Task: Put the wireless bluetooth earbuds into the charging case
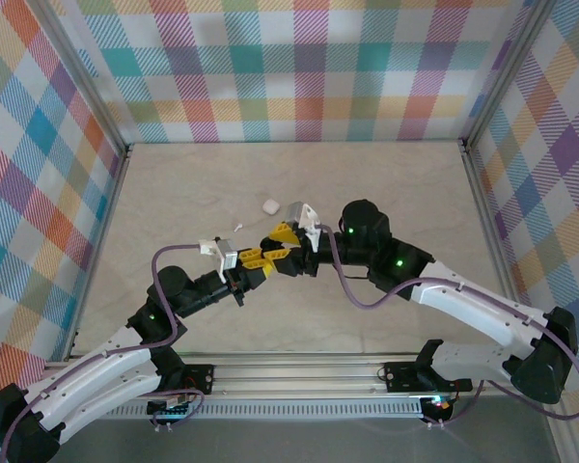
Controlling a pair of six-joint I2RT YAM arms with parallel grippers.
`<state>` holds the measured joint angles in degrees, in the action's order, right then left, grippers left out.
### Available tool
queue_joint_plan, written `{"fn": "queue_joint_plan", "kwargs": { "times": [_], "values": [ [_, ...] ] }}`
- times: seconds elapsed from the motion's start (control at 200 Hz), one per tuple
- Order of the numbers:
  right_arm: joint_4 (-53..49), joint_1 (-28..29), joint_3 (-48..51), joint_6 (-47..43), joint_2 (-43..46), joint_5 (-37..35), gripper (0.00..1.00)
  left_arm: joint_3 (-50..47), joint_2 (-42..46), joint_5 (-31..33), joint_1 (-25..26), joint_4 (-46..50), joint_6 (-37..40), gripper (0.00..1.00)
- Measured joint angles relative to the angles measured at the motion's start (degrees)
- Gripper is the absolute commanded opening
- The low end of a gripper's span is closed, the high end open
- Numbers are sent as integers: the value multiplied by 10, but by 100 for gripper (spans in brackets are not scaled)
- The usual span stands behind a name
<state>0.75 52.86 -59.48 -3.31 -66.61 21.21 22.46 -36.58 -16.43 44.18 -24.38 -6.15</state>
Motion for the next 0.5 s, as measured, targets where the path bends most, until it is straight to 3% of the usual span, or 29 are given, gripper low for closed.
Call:
{"fn": "queue_joint_plan", "kwargs": {
  "times": [0.295, 0.5],
  "values": [
    [-98, -6, -94, 52, -2, -14, 58, 0, 1, 0, 0, 0, 15, 0],
    [-154, -76, -119, 131, -3, 5, 59, 0, 4, -12, 0, 2, 17, 0]
  ]
}}
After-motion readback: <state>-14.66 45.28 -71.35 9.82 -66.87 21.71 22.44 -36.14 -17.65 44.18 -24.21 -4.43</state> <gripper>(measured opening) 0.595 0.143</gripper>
